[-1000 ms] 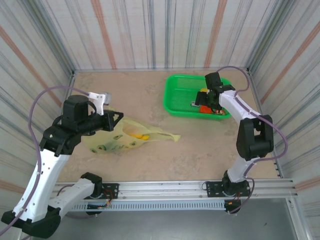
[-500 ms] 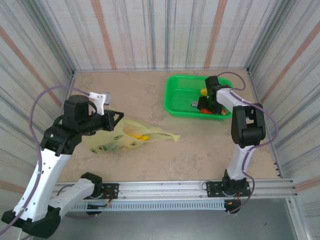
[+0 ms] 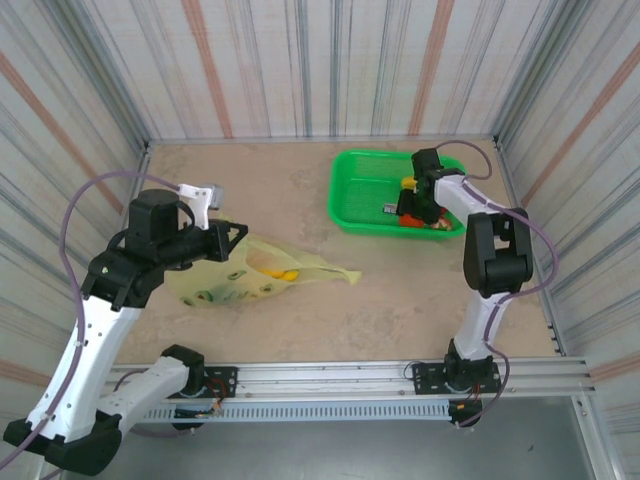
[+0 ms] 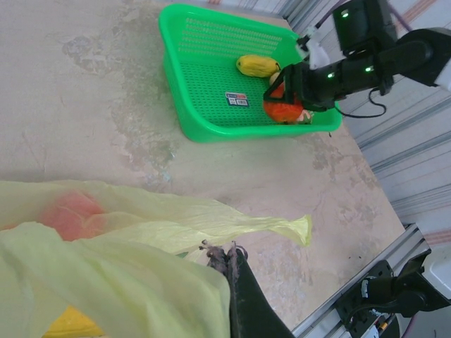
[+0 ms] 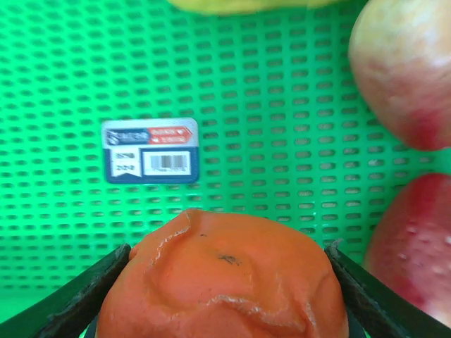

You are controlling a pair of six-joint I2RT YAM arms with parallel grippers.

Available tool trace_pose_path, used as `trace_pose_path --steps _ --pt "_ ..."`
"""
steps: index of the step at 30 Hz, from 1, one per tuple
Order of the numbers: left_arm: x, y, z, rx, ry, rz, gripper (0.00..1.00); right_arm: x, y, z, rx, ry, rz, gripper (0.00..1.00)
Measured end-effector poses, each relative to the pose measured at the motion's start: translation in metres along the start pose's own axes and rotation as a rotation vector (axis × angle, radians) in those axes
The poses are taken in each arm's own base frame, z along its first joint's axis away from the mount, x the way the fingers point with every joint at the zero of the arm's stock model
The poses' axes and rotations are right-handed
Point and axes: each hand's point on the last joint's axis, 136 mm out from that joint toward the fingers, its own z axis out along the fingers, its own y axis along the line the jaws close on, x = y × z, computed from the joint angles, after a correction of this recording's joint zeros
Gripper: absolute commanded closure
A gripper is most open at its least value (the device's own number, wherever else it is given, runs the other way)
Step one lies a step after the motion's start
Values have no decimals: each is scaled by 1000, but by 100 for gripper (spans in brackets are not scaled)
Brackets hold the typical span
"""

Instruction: Place the fake fruits into the plastic bag and tie a complex knot

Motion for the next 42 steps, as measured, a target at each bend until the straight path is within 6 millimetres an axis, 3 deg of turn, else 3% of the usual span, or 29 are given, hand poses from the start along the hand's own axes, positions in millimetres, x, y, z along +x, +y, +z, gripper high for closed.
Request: trace_pose_path --steps 6,11,16,20,23,25,30,33,38,42 --pt "0 0 0 0 0 0 100 -24 31 -78 -193 -185 11 47" --pt "0 0 -1 0 -2 0 100 -9 77 -135 -412 -272 -42 47" --pt "0 -1 -2 2 -6 -2 100 41 141 -161 -626 -226 -164 47" --pt "0 -1 -3 3 -7 -2 100 110 206 -183 -771 -134 -349 47" --pt "0 -1 -4 3 -7 -5 100 158 241 -203 -876 -84 -476 47" --pt "0 -2 -5 3 -8 -6 100 182 254 -211 -919 -58 -545 47" --pt "0 -3 -8 5 -14 -6 100 223 273 -211 -976 10 -650 47" --pt "0 -3 -9 5 -13 -6 100 233 278 -192 -961 61 -662 47" --pt "1 -3 -9 4 -11 -7 100 249 280 -144 -881 159 -660 49" --pt "2 -3 -9 3 -7 -9 100 249 284 -124 -845 199 -650 48"
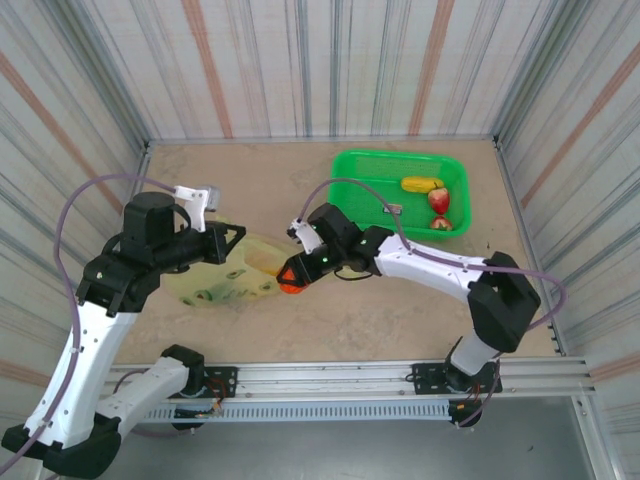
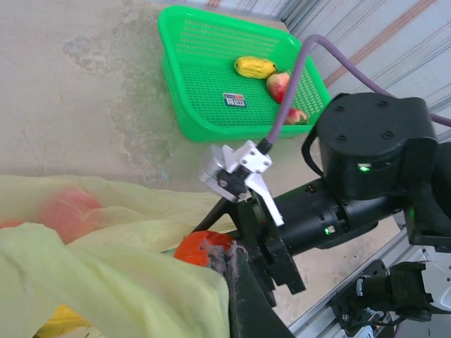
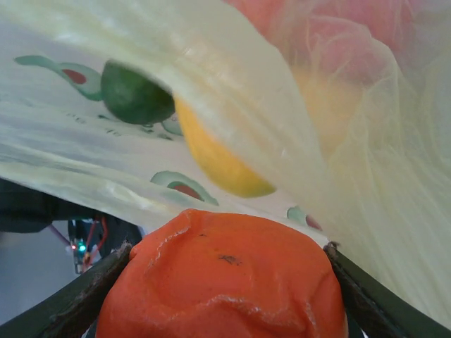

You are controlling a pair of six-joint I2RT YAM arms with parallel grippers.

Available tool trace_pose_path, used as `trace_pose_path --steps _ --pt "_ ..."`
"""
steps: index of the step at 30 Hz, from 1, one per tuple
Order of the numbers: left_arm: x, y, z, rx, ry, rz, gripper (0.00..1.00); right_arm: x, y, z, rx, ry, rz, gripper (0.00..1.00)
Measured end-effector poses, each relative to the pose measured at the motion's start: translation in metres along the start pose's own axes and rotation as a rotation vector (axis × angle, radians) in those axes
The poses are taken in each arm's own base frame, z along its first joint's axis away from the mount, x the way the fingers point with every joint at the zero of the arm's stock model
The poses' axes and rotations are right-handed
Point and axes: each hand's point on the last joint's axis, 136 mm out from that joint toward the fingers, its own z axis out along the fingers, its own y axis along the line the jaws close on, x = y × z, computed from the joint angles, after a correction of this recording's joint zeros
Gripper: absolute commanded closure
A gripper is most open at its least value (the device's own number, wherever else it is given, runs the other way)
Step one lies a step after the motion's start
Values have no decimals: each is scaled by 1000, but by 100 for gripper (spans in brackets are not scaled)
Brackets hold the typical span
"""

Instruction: Place the fake fruits into the plastic bag and tie a complex knot

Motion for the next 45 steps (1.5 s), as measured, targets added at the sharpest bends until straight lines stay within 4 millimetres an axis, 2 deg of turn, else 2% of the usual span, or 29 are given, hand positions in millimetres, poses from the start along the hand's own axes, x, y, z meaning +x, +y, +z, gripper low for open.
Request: trace_pose_path --steps 5,9,13,17,20,23,25,28,29,36,41,45 --pt "0 -1 0 4 2 0 100 -35 -2 3 2 -32 -10 47" --pt "1 -2 0 9 3 0 100 -59 12 12 -50 -33 -35 46" --pt "0 0 0 2 1 0 100 -63 33 25 -117 -4 -60 46" --pt "-1 3 1 -17 -4 -1 100 -57 65 40 -199 25 -71 44" --pt "-2 6 2 -34 -7 -2 100 -58 85 51 -256 19 -20 43" --pt "-3 10 2 -52 -13 -3 100 -69 95 67 -317 -15 86 42" --pt "-4 12 1 -63 -19 -9 100 -77 97 80 -356 -32 162 32" --pt "-6 14 1 -78 -28 -12 100 -86 97 101 -383 -37 250 5" --pt "-7 15 0 -83 -31 -13 100 -87 97 106 -384 -38 272 1" --pt "-8 17 -2 -94 -43 -13 100 -88 104 110 -401 -54 311 0" --pt "-9 17 -5 -97 -52 -12 100 -82 91 106 -365 -61 326 3" --pt "-9 18 -6 -100 -57 -10 100 -73 76 87 -294 -89 327 2"
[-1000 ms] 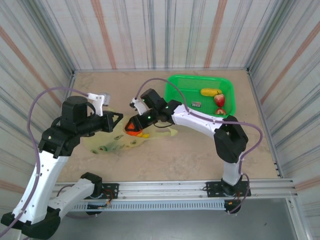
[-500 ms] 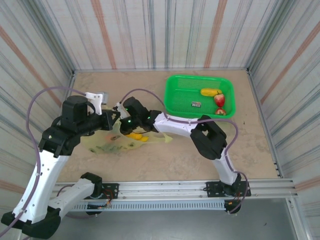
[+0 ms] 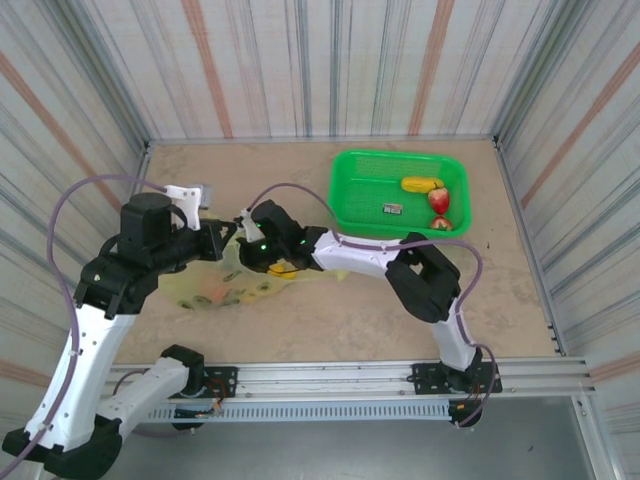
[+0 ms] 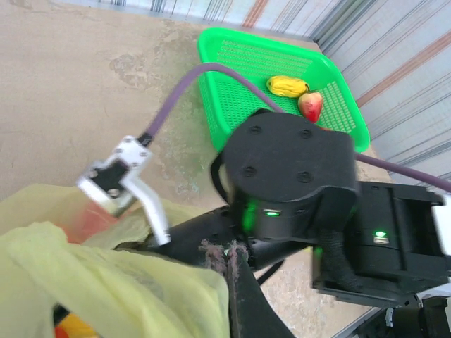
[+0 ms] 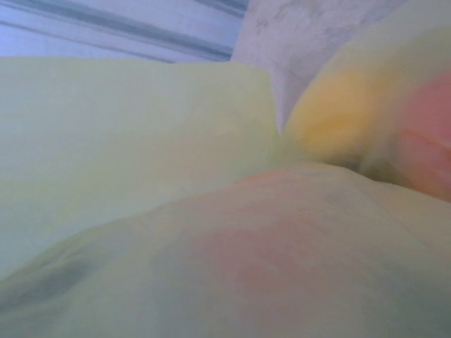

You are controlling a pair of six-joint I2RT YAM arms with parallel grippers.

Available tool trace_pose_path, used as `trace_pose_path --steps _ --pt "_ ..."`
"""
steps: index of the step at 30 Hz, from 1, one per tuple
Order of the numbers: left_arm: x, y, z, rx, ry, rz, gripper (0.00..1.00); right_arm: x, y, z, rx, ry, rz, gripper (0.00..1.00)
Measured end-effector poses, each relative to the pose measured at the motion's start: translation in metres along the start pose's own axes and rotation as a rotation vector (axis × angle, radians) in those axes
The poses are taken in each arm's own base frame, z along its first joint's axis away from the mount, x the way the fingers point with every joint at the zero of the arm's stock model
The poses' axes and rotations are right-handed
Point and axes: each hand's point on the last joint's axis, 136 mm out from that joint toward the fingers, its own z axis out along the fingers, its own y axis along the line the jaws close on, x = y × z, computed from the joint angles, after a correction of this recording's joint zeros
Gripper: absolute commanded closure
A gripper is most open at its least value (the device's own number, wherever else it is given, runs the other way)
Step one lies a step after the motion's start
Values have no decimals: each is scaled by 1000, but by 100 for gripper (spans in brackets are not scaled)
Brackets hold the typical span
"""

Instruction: Place the fake fruits into the plastic bag and tie a complex knot

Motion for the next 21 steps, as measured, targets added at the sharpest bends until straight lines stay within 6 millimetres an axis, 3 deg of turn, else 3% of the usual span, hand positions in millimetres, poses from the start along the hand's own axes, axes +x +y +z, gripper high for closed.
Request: trace_pose_path --steps 4,10,14,15,17,19,21 --pt "-1 -1 -5 -3 -13 4 100 4 -8 -37 60 -46 -42 3" --pt "-4 -3 -12 4 -36 18 100 11 -6 -107 162 -149 -173 18" --pt "-2 -4 -11 10 -33 18 100 18 -2 -151 196 -219 -259 54" --pt "-1 -3 -11 10 -31 17 100 17 -2 -160 208 -238 -277 56" --pt "0 -4 -10 16 -26 17 100 14 -4 -182 247 -281 -314 51" --pt "0 -5 -11 23 -25 17 100 11 -9 -201 306 -318 -347 34" --pt "1 -6 -11 26 -25 18 100 5 -15 -222 378 -359 -392 27"
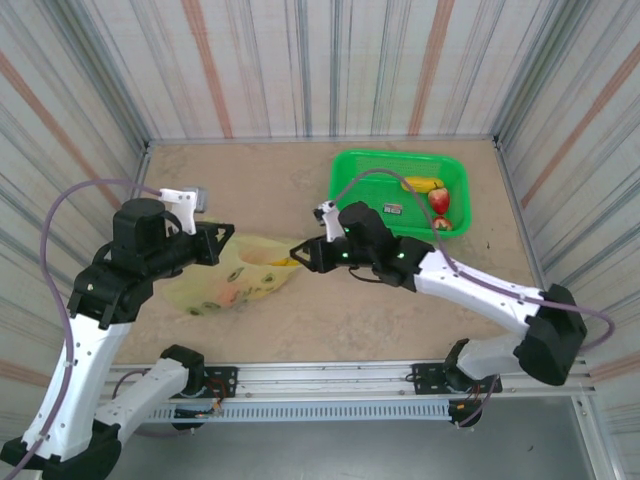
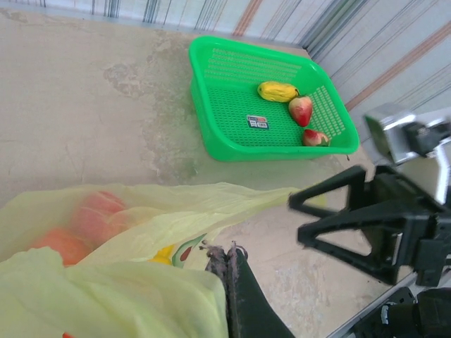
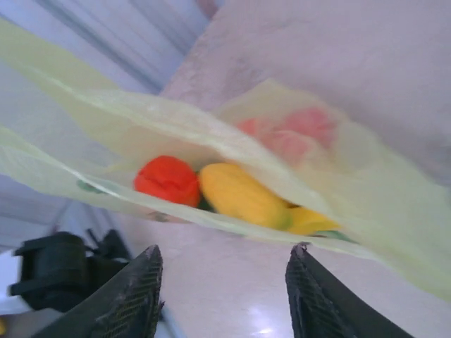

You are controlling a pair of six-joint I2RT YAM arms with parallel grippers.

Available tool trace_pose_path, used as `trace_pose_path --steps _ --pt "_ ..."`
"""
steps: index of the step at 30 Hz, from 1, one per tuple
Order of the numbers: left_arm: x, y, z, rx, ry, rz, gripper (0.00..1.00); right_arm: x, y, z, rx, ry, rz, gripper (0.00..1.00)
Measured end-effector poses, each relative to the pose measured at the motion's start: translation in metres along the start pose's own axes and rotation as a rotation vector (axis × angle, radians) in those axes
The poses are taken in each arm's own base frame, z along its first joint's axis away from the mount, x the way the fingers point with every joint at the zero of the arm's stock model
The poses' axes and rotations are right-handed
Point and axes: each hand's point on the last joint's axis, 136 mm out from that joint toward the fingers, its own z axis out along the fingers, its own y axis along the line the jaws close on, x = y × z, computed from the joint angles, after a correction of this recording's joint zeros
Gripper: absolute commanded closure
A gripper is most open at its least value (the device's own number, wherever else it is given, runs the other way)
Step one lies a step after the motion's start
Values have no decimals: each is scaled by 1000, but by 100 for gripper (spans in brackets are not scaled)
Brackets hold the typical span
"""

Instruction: Place the fake fruits into the plastic bag and tie a complex knot

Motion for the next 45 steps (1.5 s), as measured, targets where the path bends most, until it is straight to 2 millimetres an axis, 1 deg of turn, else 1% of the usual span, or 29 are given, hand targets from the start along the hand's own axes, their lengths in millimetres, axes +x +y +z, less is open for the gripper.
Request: trace_pose_path --steps 1,4,7,9,10,12,13,14,16,17,21,22,24,26,28,30,33,35,36,37,38,39,40,42,44,45 --pt "0 0 0 1 1 0 100 -3 -9 -8 38 -13 -21 23" --pt "0 0 0 3 1 0 100 -8 -39 -25 141 -19 -47 20" --pt "0 -1 0 5 2 1 100 -3 -68 -35 214 2 -32 17" --pt "0 -1 0 5 3 0 100 8 -81 -36 235 31 -21 15" --pt "0 -1 0 5 2 0 100 17 -86 -35 238 53 -11 13" --pt "0 -1 0 5 2 0 100 34 -95 -33 232 97 10 14" --pt "0 -1 0 5 2 0 100 42 -97 -31 223 119 22 15" --pt "0 -1 0 5 2 0 100 49 -100 -30 214 139 38 19" --pt "0 -1 0 5 2 0 100 56 -102 -28 197 158 61 27" --pt "0 -1 0 5 2 0 100 56 -102 -27 184 158 73 31" --pt "0 -1 0 6 2 0 100 46 -97 -21 128 127 111 40" --pt "0 -1 0 6 2 0 100 43 -96 -19 113 118 120 45" --pt "0 -1 0 6 3 0 100 40 -95 -15 89 109 132 56" --pt "0 -1 0 8 3 0 100 39 -94 -10 70 110 149 70" --pt "0 -1 0 8 3 0 100 40 -95 -4 59 121 166 87" --pt "0 -2 0 9 3 0 100 43 -95 -2 52 134 187 100" --pt "0 -2 0 9 3 0 100 41 -92 -6 53 136 205 100" --pt "0 -2 -2 8 4 0 100 31 -86 -17 64 121 222 100" --pt "-2 -4 -5 8 1 1 100 21 -80 -25 73 105 228 100" --pt "-5 -6 -9 9 -4 4 100 8 -73 -34 84 85 230 100" --pt "-11 -10 -15 11 -17 9 100 -9 -62 -45 96 55 225 100" --pt "-19 -14 -22 15 -40 17 100 -30 -47 -60 101 14 209 100" --pt "-28 -20 -30 20 -65 27 100 -46 -34 -71 100 -22 198 100" --pt "-49 -32 -49 36 -131 52 100 -81 1 -104 76 -107 159 100" --pt "-64 -42 -63 49 -178 68 100 -104 28 -137 50 -176 140 100" --pt "-70 -47 -71 60 -201 76 100 -112 39 -154 42 -207 131 100"
